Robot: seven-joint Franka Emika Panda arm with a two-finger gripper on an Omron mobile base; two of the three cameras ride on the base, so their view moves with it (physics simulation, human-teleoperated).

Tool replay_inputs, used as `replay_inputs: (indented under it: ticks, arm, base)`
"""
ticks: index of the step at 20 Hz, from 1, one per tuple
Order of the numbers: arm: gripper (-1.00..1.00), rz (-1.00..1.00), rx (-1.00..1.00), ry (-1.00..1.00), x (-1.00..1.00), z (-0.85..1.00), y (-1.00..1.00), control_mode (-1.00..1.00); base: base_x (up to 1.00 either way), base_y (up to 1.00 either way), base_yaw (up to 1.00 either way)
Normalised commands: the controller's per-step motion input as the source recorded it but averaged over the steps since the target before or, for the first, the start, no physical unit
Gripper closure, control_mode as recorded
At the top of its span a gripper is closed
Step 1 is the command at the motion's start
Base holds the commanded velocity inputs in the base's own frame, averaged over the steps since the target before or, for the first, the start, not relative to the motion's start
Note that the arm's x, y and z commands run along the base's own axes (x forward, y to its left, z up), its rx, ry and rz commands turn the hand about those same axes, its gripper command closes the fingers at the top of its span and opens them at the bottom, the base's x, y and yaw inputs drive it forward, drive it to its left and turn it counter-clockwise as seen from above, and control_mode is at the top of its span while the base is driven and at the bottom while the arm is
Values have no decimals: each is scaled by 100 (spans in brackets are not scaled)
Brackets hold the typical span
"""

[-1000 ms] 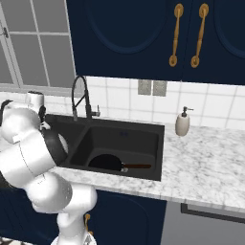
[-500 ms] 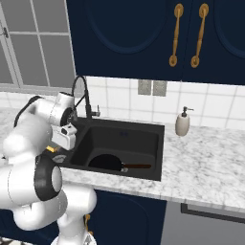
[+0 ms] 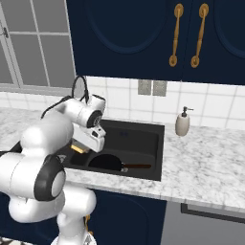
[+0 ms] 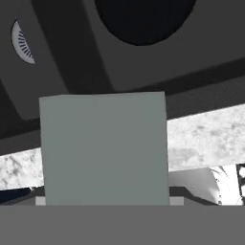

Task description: Pick the pan and sponge and place them into the sink. Then turn on the water.

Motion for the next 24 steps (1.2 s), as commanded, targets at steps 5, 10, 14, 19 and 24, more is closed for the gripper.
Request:
replay_inputs:
  ticks: [5, 10, 14, 19, 24]
  arm:
    - [100, 1, 2, 1, 72, -47, -97, -100]
    - [100, 7, 0, 0, 68, -79, -65, -100]
    - [100, 10, -2, -1, 71, -82, -37, -100]
    - [100, 11, -3, -7, 48, -64, -6, -100]
    - [100, 8, -4, -20, 17, -41, 0, -100]
  base:
    - [0, 0, 0]
    - [0, 0, 0]
    - [0, 0, 0]
    - [0, 0, 0]
    - [0, 0, 0]
